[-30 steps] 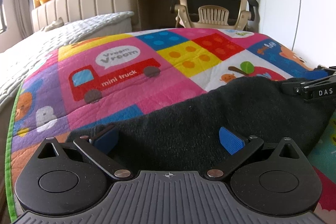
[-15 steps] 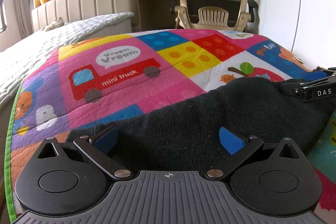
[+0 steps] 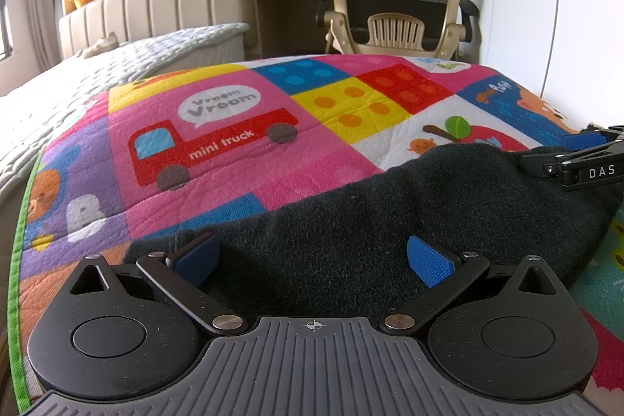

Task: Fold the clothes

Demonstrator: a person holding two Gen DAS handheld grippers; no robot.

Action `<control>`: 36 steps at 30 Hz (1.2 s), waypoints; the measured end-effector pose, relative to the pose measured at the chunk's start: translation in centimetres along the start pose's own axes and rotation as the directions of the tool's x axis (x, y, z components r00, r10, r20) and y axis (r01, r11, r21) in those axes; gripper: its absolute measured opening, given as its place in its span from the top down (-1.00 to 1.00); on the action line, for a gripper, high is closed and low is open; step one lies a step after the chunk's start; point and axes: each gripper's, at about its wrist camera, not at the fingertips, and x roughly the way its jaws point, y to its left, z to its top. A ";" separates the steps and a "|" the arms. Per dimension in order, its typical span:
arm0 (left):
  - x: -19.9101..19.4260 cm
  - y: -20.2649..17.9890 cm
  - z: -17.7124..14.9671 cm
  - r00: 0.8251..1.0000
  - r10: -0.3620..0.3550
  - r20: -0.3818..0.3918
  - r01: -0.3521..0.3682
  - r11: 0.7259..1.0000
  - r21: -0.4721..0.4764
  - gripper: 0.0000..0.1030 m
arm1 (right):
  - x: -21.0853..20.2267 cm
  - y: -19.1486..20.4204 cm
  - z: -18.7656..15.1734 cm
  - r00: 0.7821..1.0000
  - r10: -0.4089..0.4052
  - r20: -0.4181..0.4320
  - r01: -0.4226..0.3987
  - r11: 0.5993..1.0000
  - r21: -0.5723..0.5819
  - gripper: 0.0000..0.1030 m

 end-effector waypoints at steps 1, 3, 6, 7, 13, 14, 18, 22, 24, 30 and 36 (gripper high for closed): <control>0.0 0.1 0.0 1.000 -0.001 0.000 0.001 1.000 0.000 -1.00 | 0.0 0.0 0.0 1.000 0.000 0.000 0.000 1.000 0.000 -1.00; -0.1 0.2 -0.1 1.000 -0.002 0.001 0.002 1.000 0.000 -1.00 | 0.0 0.0 0.0 1.000 0.000 0.000 0.000 1.000 0.000 -1.00; -0.1 0.2 -0.2 1.000 -0.001 0.001 0.001 1.000 0.001 -1.00 | 0.0 0.0 0.0 1.000 0.000 0.000 0.000 1.000 0.000 -1.00; -0.1 0.2 -0.2 1.000 -0.001 0.001 0.001 1.000 0.001 -1.00 | 0.0 0.0 0.0 1.000 0.000 0.000 0.000 1.000 0.000 -1.00; 0.1 -0.2 0.1 1.000 0.002 0.000 -0.002 1.000 0.000 -1.00 | 0.0 0.0 0.0 1.000 0.000 0.000 0.000 1.000 0.000 -1.00; 0.1 -0.2 0.1 1.000 0.003 0.000 -0.003 1.000 0.000 -1.00 | 0.0 0.0 0.0 1.000 0.000 0.000 0.000 1.000 0.000 -1.00; 0.1 -0.2 0.1 1.000 0.002 0.000 -0.002 1.000 0.000 -1.00 | 0.0 0.0 0.0 1.000 0.000 0.000 0.000 1.000 0.000 -1.00; 0.1 -0.2 0.1 1.000 0.001 0.000 -0.001 1.000 -0.001 -1.00 | 0.0 0.0 0.0 1.000 0.000 0.000 0.000 1.000 0.000 -1.00; 0.1 -0.2 0.1 1.000 0.001 0.000 -0.001 1.000 -0.001 -1.00 | 0.0 0.0 0.0 1.000 0.000 0.000 0.000 1.000 0.000 -1.00; 0.1 -0.3 0.1 1.000 0.001 0.001 -0.001 1.000 -0.001 -1.00 | 0.0 0.0 0.0 1.000 0.000 0.000 0.000 1.000 0.000 -1.00; 0.1 -0.2 0.1 1.000 0.000 0.001 0.000 1.000 -0.002 -1.00 | 0.0 0.0 0.0 1.000 0.000 0.000 0.000 1.000 0.000 -1.00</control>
